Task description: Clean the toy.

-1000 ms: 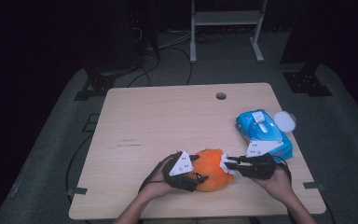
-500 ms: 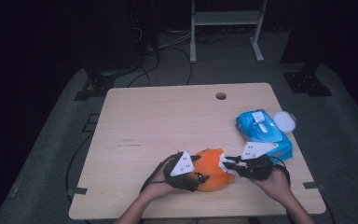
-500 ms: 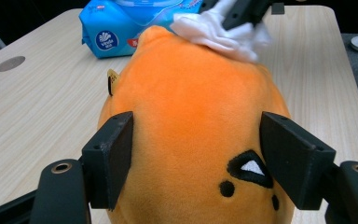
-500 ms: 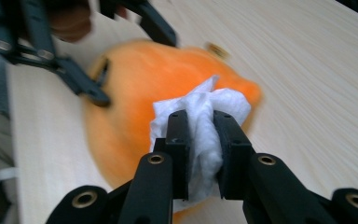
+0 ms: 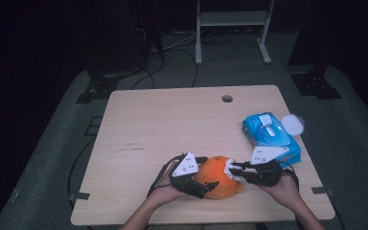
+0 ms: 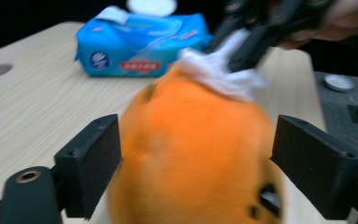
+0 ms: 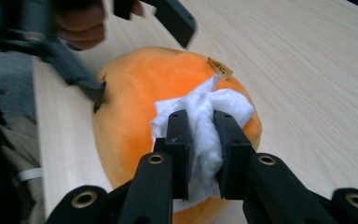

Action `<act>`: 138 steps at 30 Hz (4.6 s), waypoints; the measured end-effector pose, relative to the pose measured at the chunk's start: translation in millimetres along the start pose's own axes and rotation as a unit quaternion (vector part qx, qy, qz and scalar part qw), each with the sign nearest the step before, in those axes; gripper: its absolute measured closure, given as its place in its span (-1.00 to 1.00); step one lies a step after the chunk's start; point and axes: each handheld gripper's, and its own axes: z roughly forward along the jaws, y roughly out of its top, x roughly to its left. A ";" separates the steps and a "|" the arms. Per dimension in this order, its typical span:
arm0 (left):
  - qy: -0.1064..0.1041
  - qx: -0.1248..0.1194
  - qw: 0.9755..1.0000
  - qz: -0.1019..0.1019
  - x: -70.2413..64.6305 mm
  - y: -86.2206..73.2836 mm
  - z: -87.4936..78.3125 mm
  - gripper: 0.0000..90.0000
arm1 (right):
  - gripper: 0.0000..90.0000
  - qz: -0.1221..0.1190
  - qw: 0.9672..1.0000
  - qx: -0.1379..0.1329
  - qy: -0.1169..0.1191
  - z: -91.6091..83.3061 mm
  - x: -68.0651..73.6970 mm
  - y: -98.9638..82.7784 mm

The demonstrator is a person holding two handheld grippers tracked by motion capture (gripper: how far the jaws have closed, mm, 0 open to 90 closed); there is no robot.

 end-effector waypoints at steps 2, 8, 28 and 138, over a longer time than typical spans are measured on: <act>0.005 0.013 1.000 0.010 -1.8 -4.5 4.0 -0.49 | 0.70 -0.001 1.000 -0.003 0.003 -1.1 1.6 2.5; 0.007 0.026 0.997 0.068 -17.3 -0.6 6.2 -0.34 | 0.70 -0.028 1.000 -0.003 -0.003 2.7 9.8 17.8; -0.005 0.025 0.999 0.021 -5.5 4.6 -0.5 -0.80 | 0.70 -0.010 1.000 0.020 0.003 -10.2 -6.0 2.3; -0.005 0.008 1.000 0.022 2.6 2.7 -4.8 -0.63 | 0.70 -0.041 0.999 -0.001 0.012 -11.3 3.5 19.4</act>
